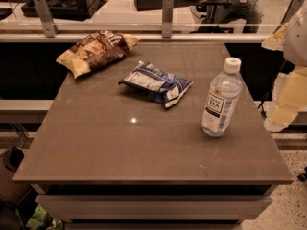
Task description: Pick brown chip bag
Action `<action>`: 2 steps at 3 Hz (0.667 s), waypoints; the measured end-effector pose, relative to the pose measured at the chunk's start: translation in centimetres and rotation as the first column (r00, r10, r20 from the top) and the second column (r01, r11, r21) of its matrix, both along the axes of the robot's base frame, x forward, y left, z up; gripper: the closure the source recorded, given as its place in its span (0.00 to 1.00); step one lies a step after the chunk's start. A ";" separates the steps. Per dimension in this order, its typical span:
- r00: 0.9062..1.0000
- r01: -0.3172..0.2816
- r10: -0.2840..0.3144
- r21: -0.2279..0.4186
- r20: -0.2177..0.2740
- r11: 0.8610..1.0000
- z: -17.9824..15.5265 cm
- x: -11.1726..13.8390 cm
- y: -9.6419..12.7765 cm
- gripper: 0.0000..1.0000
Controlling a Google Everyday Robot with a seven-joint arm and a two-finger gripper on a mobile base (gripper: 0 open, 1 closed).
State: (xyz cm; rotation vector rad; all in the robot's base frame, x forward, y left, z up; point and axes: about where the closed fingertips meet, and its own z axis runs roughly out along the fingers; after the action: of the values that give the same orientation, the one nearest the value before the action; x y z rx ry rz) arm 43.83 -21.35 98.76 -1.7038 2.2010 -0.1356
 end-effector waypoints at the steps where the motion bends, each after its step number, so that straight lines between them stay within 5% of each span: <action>1: 1.000 -0.001 0.001 0.001 0.003 1.000 0.1 0.1 0.1 0.00; 2: 1.000 -0.011 0.010 0.033 0.022 0.999 0.8 1.4 1.7 0.00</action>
Offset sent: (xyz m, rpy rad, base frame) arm 0.0319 0.0348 0.0110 0.0730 -0.0255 0.0228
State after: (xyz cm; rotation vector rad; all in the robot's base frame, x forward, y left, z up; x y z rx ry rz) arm 45.22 -19.69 99.52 -1.6883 2.1664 -0.1138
